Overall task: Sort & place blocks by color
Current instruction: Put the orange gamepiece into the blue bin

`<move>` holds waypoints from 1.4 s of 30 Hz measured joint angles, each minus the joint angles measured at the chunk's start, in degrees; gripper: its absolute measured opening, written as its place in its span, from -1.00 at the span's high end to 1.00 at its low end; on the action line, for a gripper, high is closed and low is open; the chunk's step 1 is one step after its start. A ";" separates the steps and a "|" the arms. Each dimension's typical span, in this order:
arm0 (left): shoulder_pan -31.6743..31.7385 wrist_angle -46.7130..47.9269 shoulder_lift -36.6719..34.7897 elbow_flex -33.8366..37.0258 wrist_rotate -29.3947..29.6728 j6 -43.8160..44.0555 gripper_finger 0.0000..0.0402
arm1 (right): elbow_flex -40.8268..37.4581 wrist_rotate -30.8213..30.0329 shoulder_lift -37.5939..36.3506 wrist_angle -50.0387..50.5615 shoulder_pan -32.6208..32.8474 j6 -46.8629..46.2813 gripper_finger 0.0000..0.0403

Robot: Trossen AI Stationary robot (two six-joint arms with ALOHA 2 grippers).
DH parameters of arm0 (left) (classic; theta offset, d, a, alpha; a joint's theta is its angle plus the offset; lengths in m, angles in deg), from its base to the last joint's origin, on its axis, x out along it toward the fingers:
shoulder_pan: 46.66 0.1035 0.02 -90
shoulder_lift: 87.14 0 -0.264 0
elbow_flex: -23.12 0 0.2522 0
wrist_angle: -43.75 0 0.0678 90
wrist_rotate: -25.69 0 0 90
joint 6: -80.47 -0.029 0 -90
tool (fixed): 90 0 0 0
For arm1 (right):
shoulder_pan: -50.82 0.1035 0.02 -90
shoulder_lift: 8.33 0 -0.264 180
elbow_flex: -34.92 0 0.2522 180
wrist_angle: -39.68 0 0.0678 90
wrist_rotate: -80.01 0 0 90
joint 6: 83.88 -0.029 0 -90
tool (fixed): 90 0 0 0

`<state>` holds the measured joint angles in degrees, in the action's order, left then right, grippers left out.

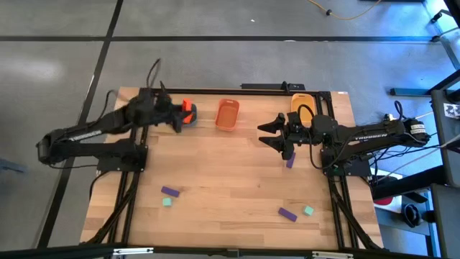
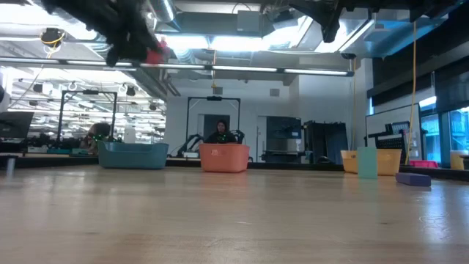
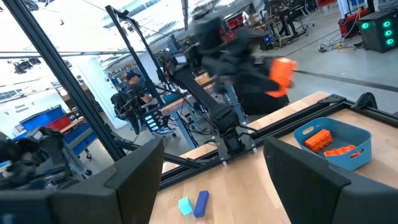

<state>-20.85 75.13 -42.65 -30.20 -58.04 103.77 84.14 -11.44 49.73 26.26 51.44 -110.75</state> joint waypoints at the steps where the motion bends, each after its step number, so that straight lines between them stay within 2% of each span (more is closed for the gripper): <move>1: 2.59 3.84 2.41 -1.79 -0.06 -1.13 0.37 | 0.01 0.00 0.00 0.00 0.00 -0.01 -0.39; 3: 7.90 9.71 7.59 -4.49 -0.56 -4.35 0.37 | -0.01 -0.02 0.00 0.00 0.00 -0.02 -0.39; 7: 15.81 15.26 17.49 -6.11 -5.31 -7.27 0.37 | 0.00 -0.02 0.00 0.00 0.00 -0.04 -0.39; 11: 18.36 15.17 25.44 -5.51 -4.98 -5.72 0.37 | 0.01 -0.04 0.00 0.00 0.00 -0.04 -0.39; 16: 18.42 12.66 31.97 -5.36 -2.14 -2.59 0.37 | 0.01 -0.15 0.00 0.02 0.00 -0.04 -0.39; 28: 17.94 12.73 39.27 -5.34 1.97 0.30 0.37 | 0.01 -0.48 0.00 0.03 0.00 0.05 -0.39; 36: 17.89 12.99 42.47 -5.30 0.93 0.54 0.37 | 0.01 -0.50 0.00 0.03 -0.02 0.09 -0.39; 42: 17.97 13.24 42.35 -5.28 1.81 0.54 0.05 | 0.01 -0.50 0.00 0.02 0.00 0.11 -0.39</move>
<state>-2.88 88.37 -0.31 -35.48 -56.23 104.31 84.14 -11.94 49.73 26.28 51.44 -110.64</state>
